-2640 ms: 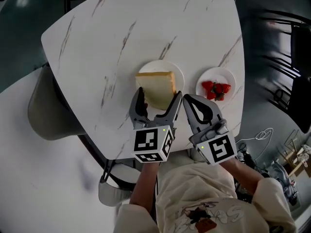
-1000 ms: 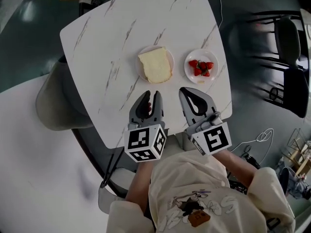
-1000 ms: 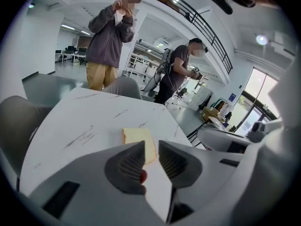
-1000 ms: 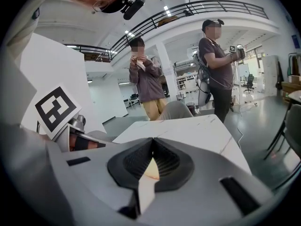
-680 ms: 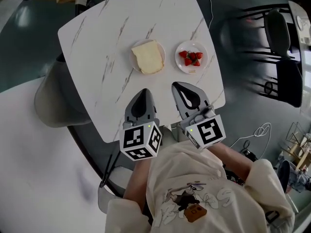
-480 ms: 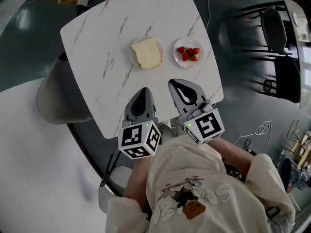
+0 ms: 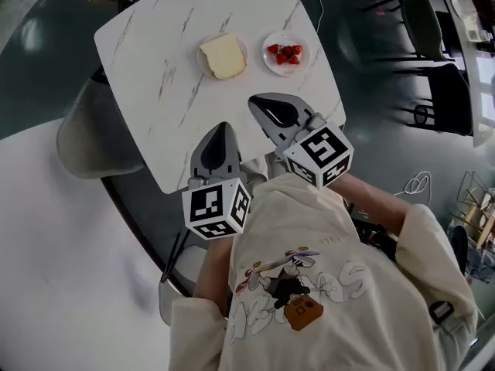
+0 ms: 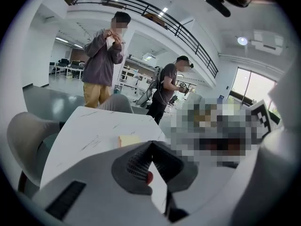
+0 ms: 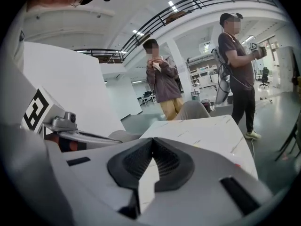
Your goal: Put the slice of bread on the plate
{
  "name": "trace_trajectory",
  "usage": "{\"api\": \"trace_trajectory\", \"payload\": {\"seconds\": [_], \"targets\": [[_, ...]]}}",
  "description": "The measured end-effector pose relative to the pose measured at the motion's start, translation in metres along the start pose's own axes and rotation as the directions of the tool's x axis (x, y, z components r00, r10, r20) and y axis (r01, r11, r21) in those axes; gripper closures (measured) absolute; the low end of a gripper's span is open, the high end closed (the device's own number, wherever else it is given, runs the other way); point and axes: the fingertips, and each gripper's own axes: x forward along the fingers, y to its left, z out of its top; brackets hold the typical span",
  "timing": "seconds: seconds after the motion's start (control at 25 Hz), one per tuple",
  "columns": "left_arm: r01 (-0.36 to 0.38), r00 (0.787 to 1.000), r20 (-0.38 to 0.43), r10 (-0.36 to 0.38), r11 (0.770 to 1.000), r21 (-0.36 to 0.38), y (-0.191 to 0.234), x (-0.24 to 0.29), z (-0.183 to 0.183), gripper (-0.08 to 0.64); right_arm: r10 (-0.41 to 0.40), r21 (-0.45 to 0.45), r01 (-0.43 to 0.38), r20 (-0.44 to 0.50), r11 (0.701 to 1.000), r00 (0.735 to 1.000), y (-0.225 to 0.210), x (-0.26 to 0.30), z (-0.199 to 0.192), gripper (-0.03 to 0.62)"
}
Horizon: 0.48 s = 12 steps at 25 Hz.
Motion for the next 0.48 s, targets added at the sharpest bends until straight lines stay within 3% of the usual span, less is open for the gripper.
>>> {"api": "trace_trajectory", "payload": {"seconds": [0.2,0.48], "targets": [[0.005,0.999,0.045,-0.004,1.0,-0.018,-0.006,-0.025,0.007,0.551,0.021,-0.012,-0.021,0.016,1.0,1.0,0.016,-0.012,0.014,0.586],[0.022,0.993,0.12,-0.023,1.0,0.012,-0.011,-0.05,0.031,0.551,0.054,-0.005,-0.054,0.045,0.999,0.998,0.047,-0.026,0.023,0.586]]}}
